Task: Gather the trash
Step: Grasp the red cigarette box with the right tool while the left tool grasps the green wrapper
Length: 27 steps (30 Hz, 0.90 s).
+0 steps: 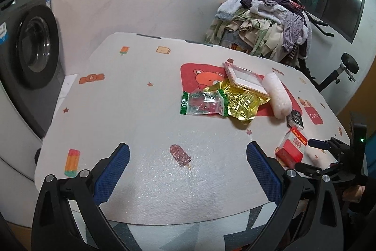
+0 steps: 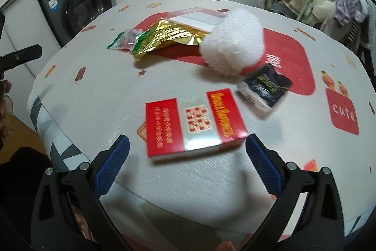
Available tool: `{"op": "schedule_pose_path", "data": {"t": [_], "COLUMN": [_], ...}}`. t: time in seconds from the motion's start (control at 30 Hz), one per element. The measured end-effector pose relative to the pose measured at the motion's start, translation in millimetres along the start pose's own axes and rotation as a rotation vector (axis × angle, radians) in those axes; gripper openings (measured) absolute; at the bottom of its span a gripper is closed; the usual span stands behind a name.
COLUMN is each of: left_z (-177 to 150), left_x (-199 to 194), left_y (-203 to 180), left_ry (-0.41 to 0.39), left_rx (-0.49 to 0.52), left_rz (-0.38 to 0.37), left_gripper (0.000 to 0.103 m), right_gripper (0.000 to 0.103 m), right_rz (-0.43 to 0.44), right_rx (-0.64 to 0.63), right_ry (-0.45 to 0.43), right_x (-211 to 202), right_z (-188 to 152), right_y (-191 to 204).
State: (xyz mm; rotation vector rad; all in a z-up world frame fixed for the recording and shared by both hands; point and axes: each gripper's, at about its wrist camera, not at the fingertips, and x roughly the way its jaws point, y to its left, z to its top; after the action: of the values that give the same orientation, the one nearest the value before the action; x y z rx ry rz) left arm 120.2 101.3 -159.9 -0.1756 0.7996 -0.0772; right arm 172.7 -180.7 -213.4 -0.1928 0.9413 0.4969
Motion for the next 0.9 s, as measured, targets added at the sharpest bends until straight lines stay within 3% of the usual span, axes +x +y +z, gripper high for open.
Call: {"op": "schedule_pose_path", "data": {"t": [0.23, 0.37, 0.57, 0.6, 0.7, 0.77, 0.9], "left_z": [0, 1, 2, 2, 5, 10, 26], "left_x": [8, 12, 16, 17, 23, 32, 56], "left_y": [-2, -3, -8, -9, -9, -7, -5], "left_ry": [0.016, 0.025, 0.032, 0.035, 0.049, 0.071, 0.101], "left_rx": [-0.004, -0.015, -0.008, -0.007, -0.028, -0.056, -0.108], "left_rz": [-0.029, -0.048, -0.075, -0.078, -0.101, -0.123, -0.152], "left_gripper": [0.097, 0.097, 0.097, 0.097, 0.094, 0.086, 0.079], "right_gripper": [0.097, 0.097, 0.097, 0.092, 0.09, 0.09, 0.09], "right_rz": [-0.048, -0.067, 0.019, 0.036, 0.061, 0.069, 0.062], "right_rx": [-0.006, -0.083, -0.12, -0.116, -0.096, -0.075, -0.011], "right_ry": [-0.001, 0.026, 0.105, 0.104, 0.068, 0.032, -0.028], "right_x": [9, 17, 33, 32, 25, 18, 4], "right_z": [12, 19, 25, 25, 24, 24, 23], "right_y": [-6, -4, -7, -8, -8, -9, -16]}}
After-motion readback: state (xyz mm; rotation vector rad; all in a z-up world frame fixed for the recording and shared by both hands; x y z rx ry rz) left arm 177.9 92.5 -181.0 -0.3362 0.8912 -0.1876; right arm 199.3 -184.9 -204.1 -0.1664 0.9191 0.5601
